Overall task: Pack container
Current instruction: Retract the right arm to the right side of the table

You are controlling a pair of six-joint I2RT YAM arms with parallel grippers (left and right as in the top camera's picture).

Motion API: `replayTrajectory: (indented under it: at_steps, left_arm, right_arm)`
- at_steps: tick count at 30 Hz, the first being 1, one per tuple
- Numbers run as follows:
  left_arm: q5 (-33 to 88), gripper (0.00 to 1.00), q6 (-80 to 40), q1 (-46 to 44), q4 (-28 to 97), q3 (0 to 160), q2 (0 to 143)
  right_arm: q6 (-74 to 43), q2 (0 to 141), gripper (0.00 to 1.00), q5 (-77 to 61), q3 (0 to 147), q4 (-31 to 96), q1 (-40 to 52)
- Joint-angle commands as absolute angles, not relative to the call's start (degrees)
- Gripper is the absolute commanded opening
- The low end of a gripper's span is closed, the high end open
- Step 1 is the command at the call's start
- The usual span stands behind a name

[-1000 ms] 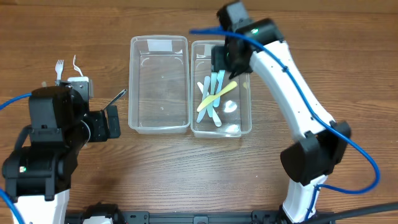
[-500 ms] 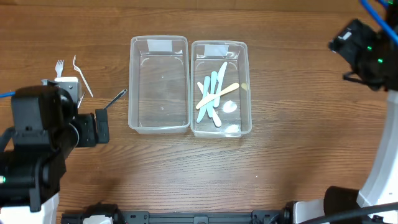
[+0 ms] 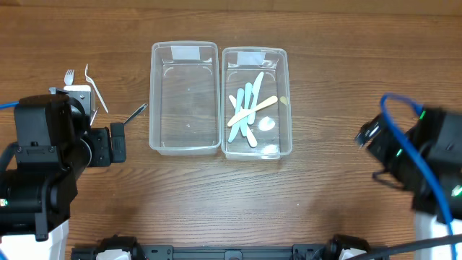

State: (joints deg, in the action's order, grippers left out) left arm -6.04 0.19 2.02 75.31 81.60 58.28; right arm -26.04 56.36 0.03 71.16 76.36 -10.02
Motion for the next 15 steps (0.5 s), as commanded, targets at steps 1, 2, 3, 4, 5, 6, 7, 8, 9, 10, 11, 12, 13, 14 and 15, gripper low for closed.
replayTrajectory:
  at_steps: [1, 2, 3, 4, 5, 6, 7, 8, 9, 10, 11, 12, 13, 14, 15]
  left_arm:
    - [-6.9, 1.00, 6.4, 2.3, 75.0, 82.3, 61.6]
    - [-6.9, 1.00, 7.3, 2.3, 74.9, 82.3, 63.0]
    - [-6.9, 1.00, 8.6, 2.3, 74.6, 82.3, 64.8]
    - [-6.9, 1.00, 10.2, 2.3, 74.3, 82.3, 66.6]
    - [-7.2, 1.00, 11.6, 2.3, 73.7, 82.3, 69.1]
    - [-7.9, 1.00, 12.0, 2.3, 72.9, 82.3, 71.0]
    - [-9.0, 1.00, 12.1, 2.3, 71.8, 82.3, 73.5]
    - [-10.0, 1.00, 12.2, 2.3, 70.9, 82.3, 75.4]
    - [-11.0, 1.00, 12.6, 2.3, 70.1, 82.3, 77.2]
    - [-11.4, 1.00, 13.4, 2.4, 69.4, 82.3, 78.9]
    - [-11.4, 1.00, 14.3, 2.8, 68.7, 82.3, 80.9]
    - [-11.2, 1.00, 14.7, 3.4, 68.2, 82.2, 82.7]
    - [-11.0, 1.00, 14.9, 4.1, 67.9, 82.2, 84.1]
    - [-10.7, 1.00, 14.9, 4.9, 67.8, 82.2, 85.5]
    - [-10.4, 1.00, 14.9, 5.8, 67.8, 82.2, 86.7]
  right_arm:
    - [-23.6, 52.0, 1.00, -6.0, 58.8, 71.7, -9.8]
    - [-23.6, 51.8, 1.00, -6.8, 56.9, 71.1, -9.8]
    - [-23.6, 51.8, 1.00, -7.0, 55.6, 70.7, -9.8]
    - [-23.5, 52.1, 1.00, -6.9, 54.6, 70.3, -9.8]
    - [-23.5, 52.7, 1.00, -6.9, 54.0, 69.9, -9.8]
    - [-23.5, 53.3, 1.00, -6.5, 54.0, 69.8, -9.8]
    - [-23.5, 54.2, 1.00, -6.1, 54.0, 69.5, -9.8]
    - [-22.9, 54.8, 1.00, -6.1, 54.0, 69.3, -9.9]
    - [-22.4, 55.5, 1.00, -6.1, 54.0, 69.0, -9.9]
    - [-22.4, 56.3, 1.00, -6.1, 54.0, 69.0, -9.9]
    - [-22.4, 57.1, 1.00, -6.1, 54.0, 69.0, -9.9]
    - [-22.2, 57.9, 1.00, -6.1, 54.0, 69.0, -9.9]
    - [-22.2, 58.4, 1.00, -6.1, 54.0, 68.9, -9.9]
    - [-22.2, 58.9, 1.00, -6.1, 54.0, 68.8, -9.9]
    - [-22.2, 59.4, 1.00, -6.0, 54.0, 68.7, -9.9]
